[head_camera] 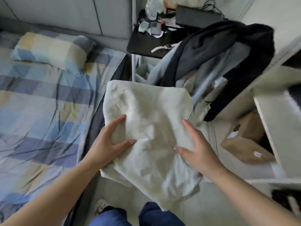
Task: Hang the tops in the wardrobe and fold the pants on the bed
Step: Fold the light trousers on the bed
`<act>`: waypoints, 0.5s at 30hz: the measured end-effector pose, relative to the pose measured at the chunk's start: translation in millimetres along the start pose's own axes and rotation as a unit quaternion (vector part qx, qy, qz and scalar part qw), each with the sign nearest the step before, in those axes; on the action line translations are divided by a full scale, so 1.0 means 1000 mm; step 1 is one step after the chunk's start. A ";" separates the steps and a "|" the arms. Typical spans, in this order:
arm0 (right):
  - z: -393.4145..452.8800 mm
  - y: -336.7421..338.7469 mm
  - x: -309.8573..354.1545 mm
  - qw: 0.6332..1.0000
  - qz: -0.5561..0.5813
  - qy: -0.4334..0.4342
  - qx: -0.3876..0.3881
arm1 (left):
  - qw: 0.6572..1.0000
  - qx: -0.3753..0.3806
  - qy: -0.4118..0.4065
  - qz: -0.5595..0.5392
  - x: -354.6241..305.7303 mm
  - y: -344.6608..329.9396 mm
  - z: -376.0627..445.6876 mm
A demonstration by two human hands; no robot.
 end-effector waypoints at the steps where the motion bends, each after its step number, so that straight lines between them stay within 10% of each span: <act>1: -0.014 0.022 -0.010 1.000 0.002 -0.012 -0.014 | 1.000 0.015 -0.009 -0.003 -0.018 -0.019 0.002; 15: -0.176 0.261 -0.103 0.958 0.015 -0.131 -0.253 | 0.964 0.235 -0.124 0.021 -0.260 -0.251 0.039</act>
Point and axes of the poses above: each hand's wrist, its own z-axis towards the middle knuckle, its own y-axis out of the back of the hand, x = y × z, the point moved 5 cm from there along z, towards the middle knuckle, and after that the axes turned 15 degrees about z, right-handed, at the moved point
